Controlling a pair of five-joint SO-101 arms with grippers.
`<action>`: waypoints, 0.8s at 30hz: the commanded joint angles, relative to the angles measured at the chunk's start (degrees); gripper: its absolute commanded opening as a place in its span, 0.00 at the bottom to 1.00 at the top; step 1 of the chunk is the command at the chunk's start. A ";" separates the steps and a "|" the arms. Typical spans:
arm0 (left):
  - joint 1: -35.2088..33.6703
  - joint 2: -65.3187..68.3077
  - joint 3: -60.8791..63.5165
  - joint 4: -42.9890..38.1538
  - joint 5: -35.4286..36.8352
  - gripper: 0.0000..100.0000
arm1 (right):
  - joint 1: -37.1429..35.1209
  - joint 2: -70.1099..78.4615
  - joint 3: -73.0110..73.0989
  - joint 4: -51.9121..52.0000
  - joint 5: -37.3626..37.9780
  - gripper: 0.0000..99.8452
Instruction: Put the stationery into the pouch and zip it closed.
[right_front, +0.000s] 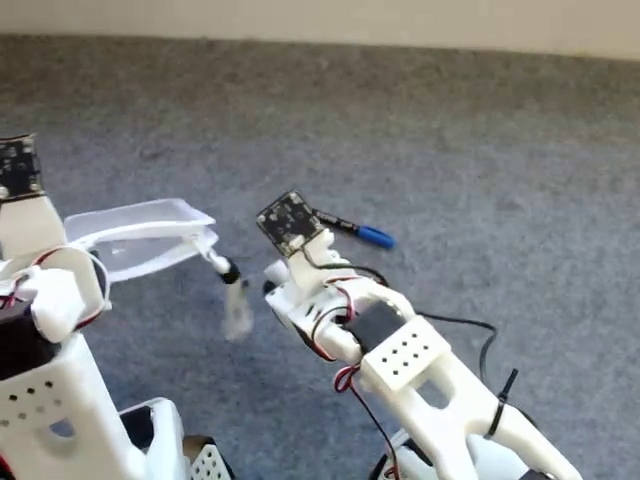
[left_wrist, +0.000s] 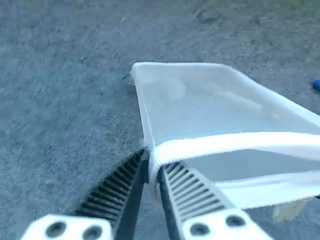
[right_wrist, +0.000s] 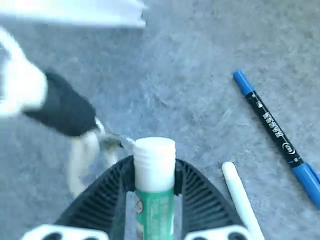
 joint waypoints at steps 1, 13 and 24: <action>5.67 -0.13 -6.20 0.88 0.53 0.00 | 0.92 -3.12 -0.57 -2.86 -6.86 0.01; 13.23 0.31 -9.19 2.02 0.79 0.00 | 5.49 -10.24 -0.48 -2.86 -10.99 0.01; 14.90 14.99 -17.10 5.45 2.64 0.00 | 5.58 -26.86 2.33 -2.77 -10.99 0.01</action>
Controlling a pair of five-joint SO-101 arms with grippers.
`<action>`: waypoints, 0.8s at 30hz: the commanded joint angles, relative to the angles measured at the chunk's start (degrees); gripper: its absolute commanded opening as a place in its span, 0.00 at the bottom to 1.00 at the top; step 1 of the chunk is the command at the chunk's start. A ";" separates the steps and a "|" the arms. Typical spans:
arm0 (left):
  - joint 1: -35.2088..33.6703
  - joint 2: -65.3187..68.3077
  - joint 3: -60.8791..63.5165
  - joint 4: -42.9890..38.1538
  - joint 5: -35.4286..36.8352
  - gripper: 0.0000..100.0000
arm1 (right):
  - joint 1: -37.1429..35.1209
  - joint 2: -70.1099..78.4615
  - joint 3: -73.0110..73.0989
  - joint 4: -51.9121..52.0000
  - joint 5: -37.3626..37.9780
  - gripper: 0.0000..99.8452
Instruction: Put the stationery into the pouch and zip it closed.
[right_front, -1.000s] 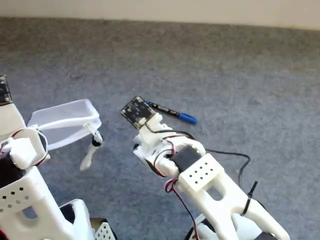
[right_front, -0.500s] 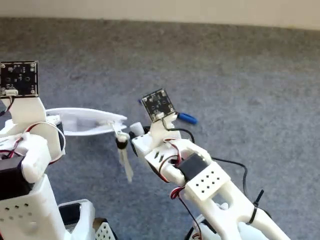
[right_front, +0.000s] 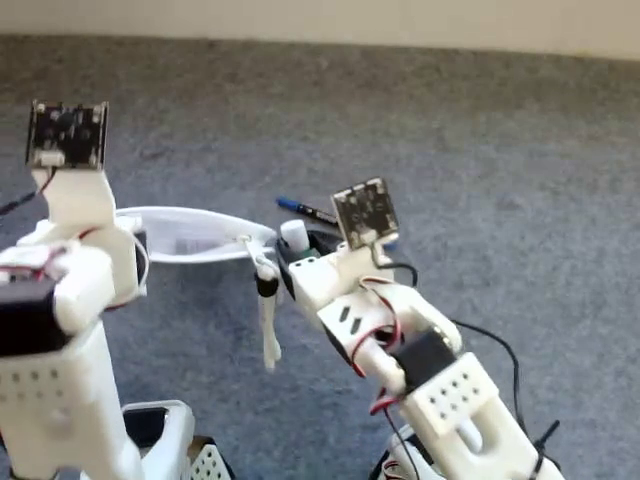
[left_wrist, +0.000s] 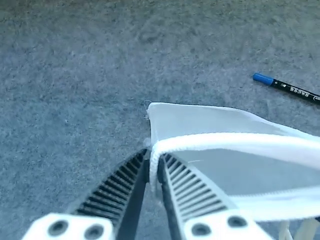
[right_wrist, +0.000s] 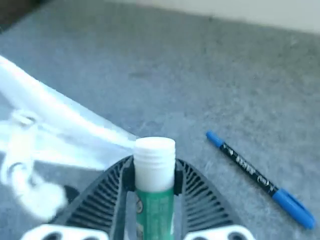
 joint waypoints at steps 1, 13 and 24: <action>0.92 5.85 -4.53 1.05 0.70 0.00 | 0.57 -7.25 -0.66 -1.63 -0.53 0.01; 0.66 6.90 -4.88 0.88 2.29 0.00 | -6.02 -17.45 -0.84 -25.54 -0.09 0.01; 0.66 6.90 -4.26 1.23 2.29 0.00 | -17.36 -4.53 -1.45 -39.52 0.00 0.01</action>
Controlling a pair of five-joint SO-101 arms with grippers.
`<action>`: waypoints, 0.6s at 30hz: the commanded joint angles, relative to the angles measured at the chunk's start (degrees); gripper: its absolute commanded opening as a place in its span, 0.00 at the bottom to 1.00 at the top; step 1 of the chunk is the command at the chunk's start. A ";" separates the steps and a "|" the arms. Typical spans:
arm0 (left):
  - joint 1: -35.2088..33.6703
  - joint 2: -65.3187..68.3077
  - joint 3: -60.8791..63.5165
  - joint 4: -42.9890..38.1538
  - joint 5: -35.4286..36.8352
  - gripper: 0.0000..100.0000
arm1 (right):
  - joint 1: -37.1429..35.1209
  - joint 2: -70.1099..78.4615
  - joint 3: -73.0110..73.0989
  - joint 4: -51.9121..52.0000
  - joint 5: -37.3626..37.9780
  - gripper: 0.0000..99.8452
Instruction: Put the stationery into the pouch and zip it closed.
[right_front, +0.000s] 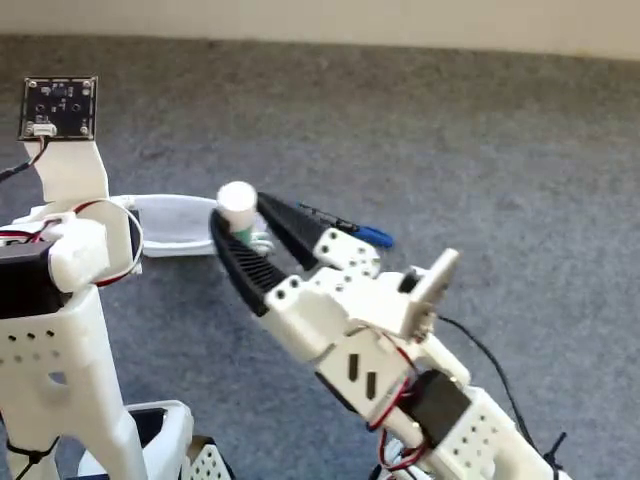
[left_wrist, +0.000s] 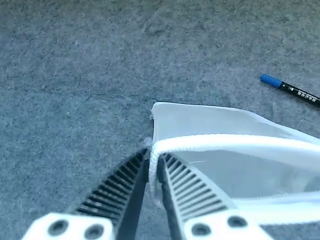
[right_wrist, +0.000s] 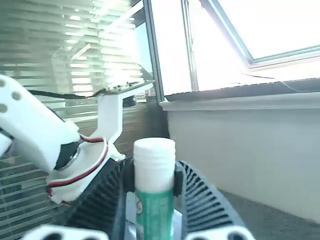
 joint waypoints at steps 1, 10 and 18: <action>0.57 1.19 -0.84 0.53 0.79 0.00 | -2.33 4.18 -1.54 -5.93 0.00 0.01; 0.57 1.19 -0.66 0.53 0.79 0.00 | -2.24 14.11 -1.98 -21.58 0.00 0.00; 0.57 1.10 -0.13 0.53 0.79 0.00 | -2.24 25.36 -1.54 -38.73 10.37 0.00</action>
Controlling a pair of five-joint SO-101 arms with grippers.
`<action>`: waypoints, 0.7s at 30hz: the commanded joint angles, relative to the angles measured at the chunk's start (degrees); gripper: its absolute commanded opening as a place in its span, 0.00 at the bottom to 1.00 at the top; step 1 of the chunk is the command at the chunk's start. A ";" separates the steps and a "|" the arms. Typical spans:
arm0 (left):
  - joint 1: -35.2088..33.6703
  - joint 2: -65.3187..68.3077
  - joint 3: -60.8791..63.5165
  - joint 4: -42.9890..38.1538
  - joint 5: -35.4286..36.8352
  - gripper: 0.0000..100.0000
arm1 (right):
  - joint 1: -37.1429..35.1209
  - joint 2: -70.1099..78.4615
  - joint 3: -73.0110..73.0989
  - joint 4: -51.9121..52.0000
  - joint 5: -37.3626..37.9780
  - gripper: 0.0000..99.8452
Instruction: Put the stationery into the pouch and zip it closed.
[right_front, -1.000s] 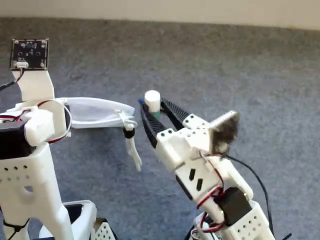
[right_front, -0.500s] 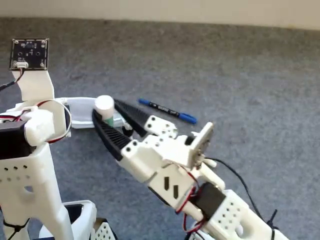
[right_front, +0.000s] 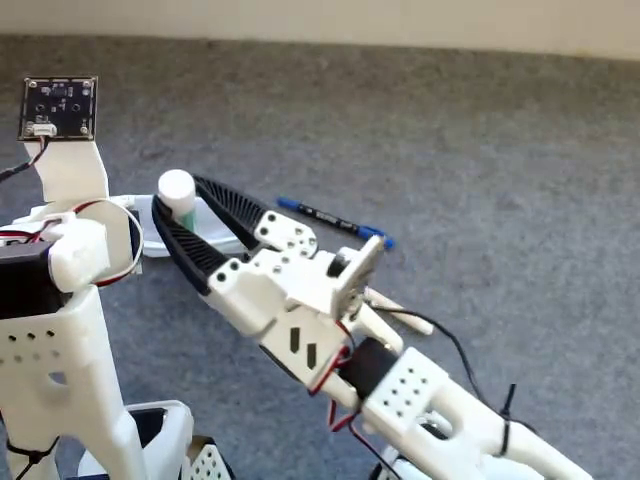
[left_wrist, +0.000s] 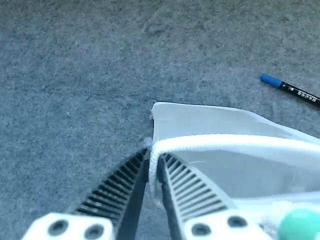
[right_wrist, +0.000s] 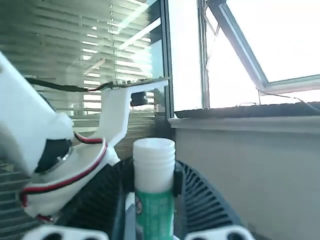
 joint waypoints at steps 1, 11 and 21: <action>0.57 1.10 -0.13 0.53 0.79 0.00 | -0.40 4.35 -1.54 -11.65 6.95 0.00; 0.57 1.10 -0.13 0.53 0.79 0.00 | 0.75 8.57 0.66 -14.81 9.58 0.00; 0.57 1.19 -0.04 0.53 0.79 0.00 | 2.95 8.66 8.84 -14.81 9.58 0.00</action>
